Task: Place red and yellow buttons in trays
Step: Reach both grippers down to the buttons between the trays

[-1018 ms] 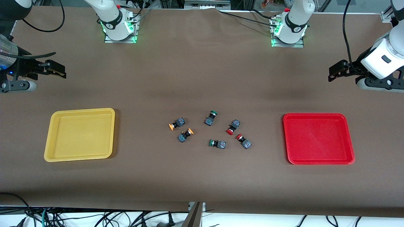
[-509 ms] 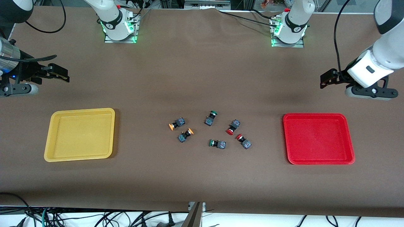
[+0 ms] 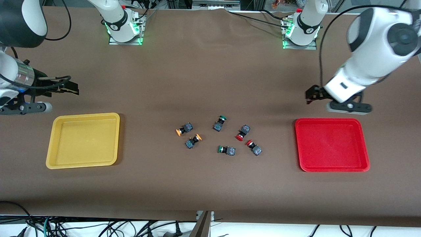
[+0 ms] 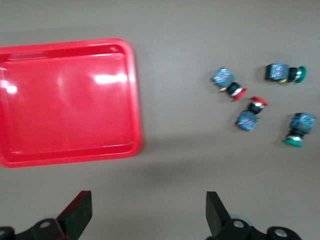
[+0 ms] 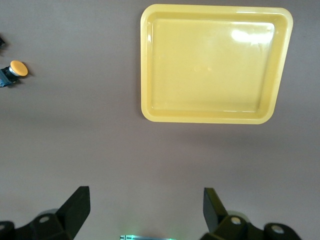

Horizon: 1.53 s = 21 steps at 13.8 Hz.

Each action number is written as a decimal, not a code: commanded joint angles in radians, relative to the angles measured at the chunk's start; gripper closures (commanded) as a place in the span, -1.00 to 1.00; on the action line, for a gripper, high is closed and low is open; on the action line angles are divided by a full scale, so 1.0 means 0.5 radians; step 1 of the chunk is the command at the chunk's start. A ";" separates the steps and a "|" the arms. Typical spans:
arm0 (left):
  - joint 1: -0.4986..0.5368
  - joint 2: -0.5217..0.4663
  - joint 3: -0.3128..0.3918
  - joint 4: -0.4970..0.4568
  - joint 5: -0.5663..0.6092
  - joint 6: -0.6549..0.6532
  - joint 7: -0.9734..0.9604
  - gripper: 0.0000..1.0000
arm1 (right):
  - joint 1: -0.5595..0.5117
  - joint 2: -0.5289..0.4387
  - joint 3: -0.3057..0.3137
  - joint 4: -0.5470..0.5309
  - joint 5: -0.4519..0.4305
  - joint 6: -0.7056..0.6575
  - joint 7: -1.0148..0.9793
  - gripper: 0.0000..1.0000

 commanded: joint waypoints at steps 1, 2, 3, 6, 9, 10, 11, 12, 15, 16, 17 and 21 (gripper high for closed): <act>-0.009 0.144 -0.180 0.014 -0.018 0.198 -0.275 -1.00 | 0.037 0.111 0.018 0.031 -0.012 0.098 0.090 -1.00; -0.033 0.212 -0.232 0.023 -0.012 0.275 -0.374 -1.00 | 0.056 0.163 0.021 0.031 -0.009 0.153 0.225 -1.00; -0.091 0.270 -0.248 0.026 0.052 0.355 -0.445 -1.00 | 0.095 0.227 0.025 0.031 -0.003 0.211 0.375 -1.00; -0.257 0.463 -0.248 0.029 0.291 0.542 -0.577 -1.00 | 0.224 0.387 0.025 0.031 -0.002 0.395 0.808 -1.00; -0.343 0.666 -0.248 0.057 0.420 0.723 -0.574 -1.00 | 0.298 0.538 0.025 0.031 0.049 0.594 1.044 -1.00; -0.368 0.767 -0.248 0.100 0.497 0.745 -0.571 -1.00 | 0.332 0.577 0.025 0.031 0.071 0.644 1.161 -1.00; -0.395 0.868 -0.248 0.158 0.586 0.751 -0.571 -1.00 | 0.375 0.611 0.025 0.031 0.080 0.696 1.256 -1.00; -0.420 0.975 -0.245 0.228 0.663 0.751 -0.574 -1.00 | 0.420 0.648 0.025 0.031 0.080 0.748 1.360 -1.00; -0.429 1.163 -0.242 0.333 0.770 0.791 -0.574 -1.00 | 0.565 0.746 0.025 0.034 0.083 0.938 1.725 -1.00; -0.423 1.200 -0.236 0.327 0.795 0.879 -0.568 -1.00 | 0.617 0.780 0.025 0.034 0.080 1.009 1.842 -1.00; -0.411 1.234 -0.229 0.327 0.813 0.932 -0.565 -1.00 | 0.663 0.814 0.025 0.034 0.080 1.073 1.934 -1.00; -0.408 1.310 -0.220 0.330 0.826 1.000 -0.559 -1.00 | 0.832 0.973 0.025 0.034 0.068 1.343 2.272 -1.00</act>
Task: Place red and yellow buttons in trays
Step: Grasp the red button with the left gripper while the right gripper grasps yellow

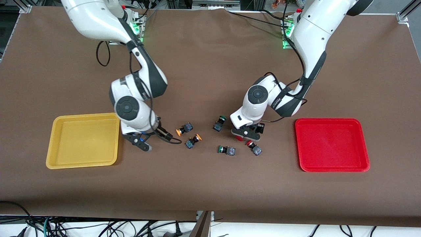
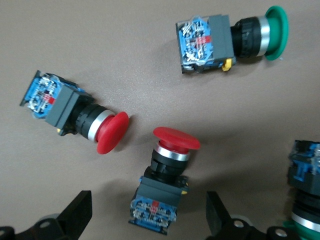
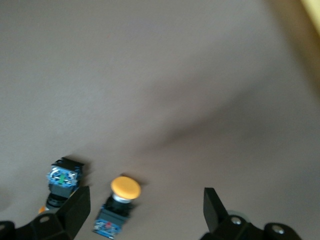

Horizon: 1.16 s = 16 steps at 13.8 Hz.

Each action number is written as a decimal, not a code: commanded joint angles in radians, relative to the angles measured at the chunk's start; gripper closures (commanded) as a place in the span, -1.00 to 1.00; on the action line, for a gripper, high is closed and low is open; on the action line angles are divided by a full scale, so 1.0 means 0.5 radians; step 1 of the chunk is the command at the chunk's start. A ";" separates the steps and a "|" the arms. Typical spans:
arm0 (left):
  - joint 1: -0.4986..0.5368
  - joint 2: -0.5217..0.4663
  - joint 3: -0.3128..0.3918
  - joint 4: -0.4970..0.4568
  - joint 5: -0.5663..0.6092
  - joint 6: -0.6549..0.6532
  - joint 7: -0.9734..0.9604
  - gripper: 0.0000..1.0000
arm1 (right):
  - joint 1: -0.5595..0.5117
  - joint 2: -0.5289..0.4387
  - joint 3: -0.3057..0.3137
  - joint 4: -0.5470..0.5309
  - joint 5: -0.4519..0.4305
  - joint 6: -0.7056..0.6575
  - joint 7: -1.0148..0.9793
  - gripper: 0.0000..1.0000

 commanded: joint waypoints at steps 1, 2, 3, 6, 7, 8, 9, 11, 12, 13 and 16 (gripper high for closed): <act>-0.005 0.046 0.001 0.051 0.066 0.023 -0.002 -1.00 | 0.116 0.118 -0.012 0.036 0.003 0.154 0.195 -1.00; -0.005 0.046 0.001 0.051 0.063 0.023 -0.002 -0.68 | 0.150 0.143 -0.012 0.036 0.000 0.179 0.235 -1.00; -0.005 0.046 0.001 0.048 0.063 0.023 -0.005 -0.24 | 0.166 0.164 -0.012 0.036 -0.003 0.179 0.265 -1.00; -0.002 0.046 0.001 0.045 0.063 0.023 -0.005 0.77 | 0.218 0.213 -0.012 0.036 0.000 0.179 0.278 -1.00; 0.004 0.040 0.001 0.045 0.063 0.023 -0.002 1.00 | 0.230 0.235 -0.012 0.036 0.000 0.179 0.278 -1.00; 0.028 0.030 -0.002 0.045 0.060 0.020 -0.002 1.00 | 0.233 0.247 -0.012 0.036 0.000 0.182 0.278 -1.00; 0.059 0.009 -0.012 0.039 0.054 0.008 -0.005 1.00 | 0.236 0.256 -0.012 0.036 0.003 0.182 0.278 -1.00; 0.157 -0.125 -0.030 0.017 -0.013 -0.111 -0.011 1.00 | 0.249 0.266 -0.015 0.036 0.006 0.188 0.281 -1.00; 0.221 -0.205 -0.057 0.017 -0.108 -0.218 -0.008 1.00 | 0.249 0.275 -0.012 0.036 0.006 0.200 0.278 -1.00; 0.297 -0.294 -0.067 0.023 -0.206 -0.320 -0.005 1.00 | 0.258 0.278 -0.012 0.036 0.006 0.210 0.278 -1.00; 0.515 -0.500 -0.073 0.030 -0.388 -0.593 0.001 1.00 | 0.264 0.296 -0.012 0.036 0.003 0.228 0.278 -1.00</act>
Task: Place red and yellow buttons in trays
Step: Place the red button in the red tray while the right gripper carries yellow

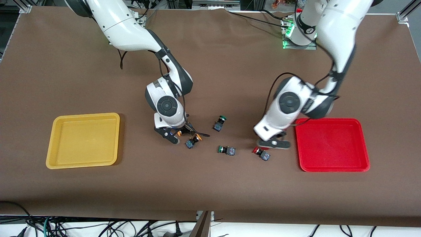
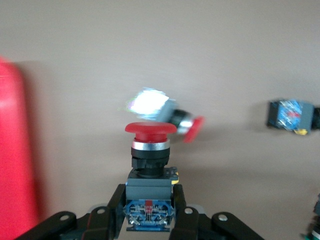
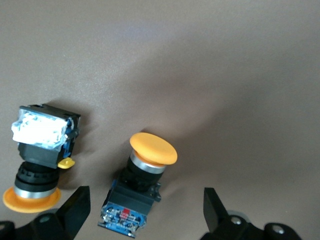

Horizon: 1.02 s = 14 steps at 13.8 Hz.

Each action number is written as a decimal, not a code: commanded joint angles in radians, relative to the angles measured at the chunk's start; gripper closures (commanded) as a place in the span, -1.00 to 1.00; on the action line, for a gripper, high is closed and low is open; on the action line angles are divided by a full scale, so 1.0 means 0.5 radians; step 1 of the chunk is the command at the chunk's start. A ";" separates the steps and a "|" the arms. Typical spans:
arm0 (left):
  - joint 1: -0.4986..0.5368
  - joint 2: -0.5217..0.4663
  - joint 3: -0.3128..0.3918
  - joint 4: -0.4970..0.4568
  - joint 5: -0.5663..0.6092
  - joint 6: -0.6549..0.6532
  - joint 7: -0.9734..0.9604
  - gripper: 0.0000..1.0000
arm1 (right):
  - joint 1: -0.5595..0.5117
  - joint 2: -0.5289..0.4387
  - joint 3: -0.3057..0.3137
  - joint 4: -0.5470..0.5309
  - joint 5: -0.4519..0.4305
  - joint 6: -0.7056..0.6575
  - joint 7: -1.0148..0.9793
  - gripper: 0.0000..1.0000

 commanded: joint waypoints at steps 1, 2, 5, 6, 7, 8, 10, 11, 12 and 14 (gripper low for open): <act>0.221 -0.215 -0.036 -0.055 -0.124 -0.205 0.006 1.00 | 0.023 0.039 -0.012 0.035 0.000 0.031 0.029 -1.00; 0.313 -0.236 -0.036 -0.058 -0.160 -0.226 0.009 1.00 | 0.026 0.042 -0.012 0.035 0.000 0.043 0.029 -1.00; 0.515 -0.231 -0.033 -0.067 -0.176 -0.236 0.103 1.00 | 0.036 0.054 -0.015 0.035 0.000 0.053 0.029 -0.67; 0.580 -0.212 -0.033 -0.067 -0.179 -0.230 0.156 1.00 | 0.036 0.054 -0.015 0.035 0.000 0.062 0.029 -0.36; 0.608 -0.163 -0.033 -0.064 -0.194 -0.215 0.211 1.00 | 0.036 0.054 -0.012 0.035 0.000 0.062 0.029 -0.09; 0.638 -0.111 -0.033 -0.058 -0.207 -0.181 0.263 1.00 | 0.036 0.054 -0.012 0.035 0.000 0.062 0.026 0.17; 0.663 0.014 -0.030 -0.067 -0.204 -0.040 0.313 1.00 | 0.036 0.054 -0.012 0.035 -0.006 0.062 0.010 0.67; 0.663 0.076 -0.024 -0.064 -0.192 0.012 0.319 1.00 | 0.033 0.051 -0.015 0.035 -0.012 0.059 0.004 0.80; 0.675 0.137 -0.018 -0.064 -0.179 0.067 0.325 1.00 | 0.029 0.036 -0.024 0.038 -0.018 0.059 -0.005 0.81; 0.724 0.214 -0.015 -0.067 -0.176 0.108 0.438 1.00 | 0.008 -0.007 -0.037 0.044 -0.091 0.034 -0.066 0.80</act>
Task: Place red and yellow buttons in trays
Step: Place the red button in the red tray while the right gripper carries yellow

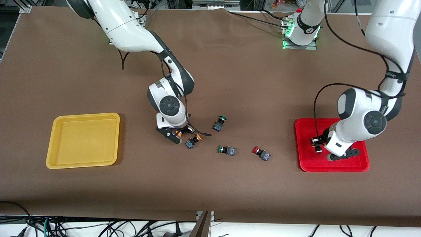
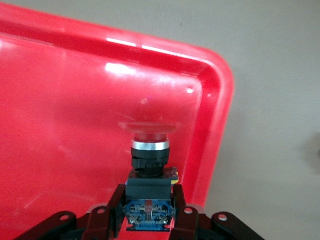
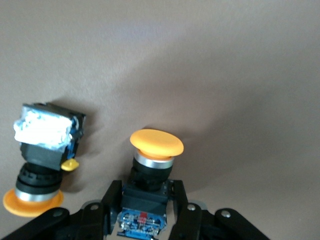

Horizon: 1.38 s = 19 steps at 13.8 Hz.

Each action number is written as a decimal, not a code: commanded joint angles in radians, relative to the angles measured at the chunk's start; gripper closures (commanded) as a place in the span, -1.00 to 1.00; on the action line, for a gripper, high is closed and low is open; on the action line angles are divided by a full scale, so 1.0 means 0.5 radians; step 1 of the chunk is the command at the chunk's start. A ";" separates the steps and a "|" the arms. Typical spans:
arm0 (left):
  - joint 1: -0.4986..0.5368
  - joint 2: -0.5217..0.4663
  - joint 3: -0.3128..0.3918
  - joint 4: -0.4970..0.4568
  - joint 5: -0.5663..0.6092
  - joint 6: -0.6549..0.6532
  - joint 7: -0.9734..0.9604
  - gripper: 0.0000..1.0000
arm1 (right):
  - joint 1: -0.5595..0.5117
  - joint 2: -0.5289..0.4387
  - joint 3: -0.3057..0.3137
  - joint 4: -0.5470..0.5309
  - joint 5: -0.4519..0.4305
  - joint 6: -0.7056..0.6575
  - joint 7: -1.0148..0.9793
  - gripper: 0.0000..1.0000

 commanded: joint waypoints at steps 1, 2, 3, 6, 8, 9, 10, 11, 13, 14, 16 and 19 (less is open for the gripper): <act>0.081 0.077 -0.021 0.014 -0.028 0.031 0.230 1.00 | -0.027 -0.073 -0.056 0.024 -0.079 -0.045 -0.089 0.80; 0.096 0.080 -0.021 0.014 -0.028 0.031 0.255 1.00 | -0.030 -0.112 -0.089 0.024 -0.079 -0.091 -0.159 0.80; 0.096 0.089 -0.018 0.014 -0.028 0.031 0.255 1.00 | -0.030 -0.149 -0.132 0.024 -0.076 -0.137 -0.257 0.80; 0.090 0.092 -0.018 0.017 -0.019 0.034 0.262 -0.29 | -0.131 -0.254 -0.261 0.021 -0.049 -0.376 -0.774 0.80; 0.081 0.092 -0.015 0.017 0.002 0.038 0.268 -1.00 | -0.299 -0.303 -0.262 0.021 -0.046 -0.474 -1.118 0.80; 0.078 0.065 -0.015 0.017 0.006 0.022 0.268 -1.00 | -0.376 -0.330 -0.262 0.015 -0.046 -0.520 -1.284 0.80; 0.078 0.016 -0.021 0.020 0.009 0.007 0.265 -1.00 | -0.447 -0.343 -0.265 0.006 -0.046 -0.560 -1.425 0.80; 0.075 -0.045 -0.027 0.017 0.012 -0.011 0.265 -1.00 | -0.514 -0.361 -0.283 0.006 -0.049 -0.609 -1.567 0.80; 0.072 -0.137 -0.045 0.044 0.012 -0.119 0.265 -1.00 | -0.670 -0.371 -0.286 0.002 -0.046 -0.662 -1.879 0.79; 0.059 -0.180 -0.054 0.048 0.012 -0.119 0.265 -1.00 | -0.753 -0.371 -0.286 0.002 -0.046 -0.674 -1.996 0.79; 0.041 -0.187 -0.094 0.066 0.012 -0.113 0.262 -1.00 | -0.913 -0.352 -0.286 -0.004 -0.049 -0.659 -2.248 0.79; -0.161 -0.132 -0.088 0.185 0.012 -0.113 0.255 -1.00 | -1.088 -0.325 -0.286 -0.004 -0.049 -0.647 -2.475 0.79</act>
